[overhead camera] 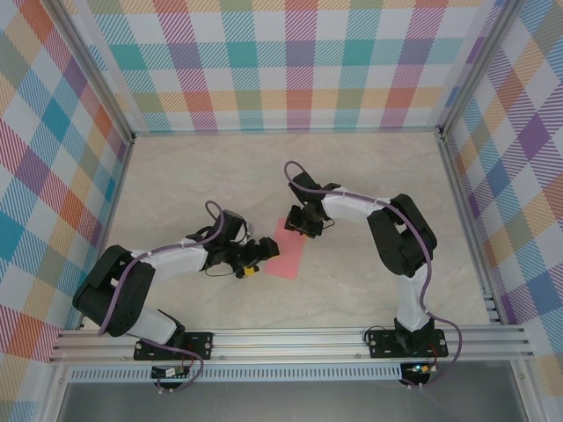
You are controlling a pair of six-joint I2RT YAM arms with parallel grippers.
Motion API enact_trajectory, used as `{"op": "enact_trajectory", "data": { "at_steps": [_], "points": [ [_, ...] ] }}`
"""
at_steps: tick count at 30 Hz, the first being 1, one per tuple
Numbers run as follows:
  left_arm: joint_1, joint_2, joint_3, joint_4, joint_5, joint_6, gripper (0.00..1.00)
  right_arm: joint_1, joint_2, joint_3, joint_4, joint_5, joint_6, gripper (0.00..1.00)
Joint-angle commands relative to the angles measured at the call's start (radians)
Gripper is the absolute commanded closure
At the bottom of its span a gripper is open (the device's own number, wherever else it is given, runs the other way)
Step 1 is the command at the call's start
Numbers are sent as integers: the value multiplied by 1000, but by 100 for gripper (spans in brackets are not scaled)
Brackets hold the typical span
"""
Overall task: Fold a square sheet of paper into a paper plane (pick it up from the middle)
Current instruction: Fold the triangle a second time at the center of the table.
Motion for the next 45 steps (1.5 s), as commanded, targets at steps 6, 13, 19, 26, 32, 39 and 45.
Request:
{"op": "enact_trajectory", "data": {
  "at_steps": [6, 13, 19, 26, 32, 39, 45],
  "points": [
    [-46, 13, 50, -78, -5, 7, 15, -9, 103, -75, 12, 31, 10, 57],
    [-56, 36, 71, -103, -30, 9, 15, -9, 104, -78, 17, 29, 11, 57],
    [-66, 58, 84, -101, -28, 11, 16, -9, 104, -81, 21, 28, 9, 58],
    [-81, 61, 99, -85, -10, 13, 21, -9, 105, -84, 22, 29, 6, 58],
    [-83, 63, 108, -80, -12, 13, 22, -10, 107, -85, 22, 28, 5, 58],
    [-83, 48, 113, -19, 9, 9, 32, -11, 105, -88, 22, 20, 0, 58],
    [-83, 38, 131, 51, 46, 3, 39, -15, 101, -89, 21, 7, -6, 59]
  ]
}}
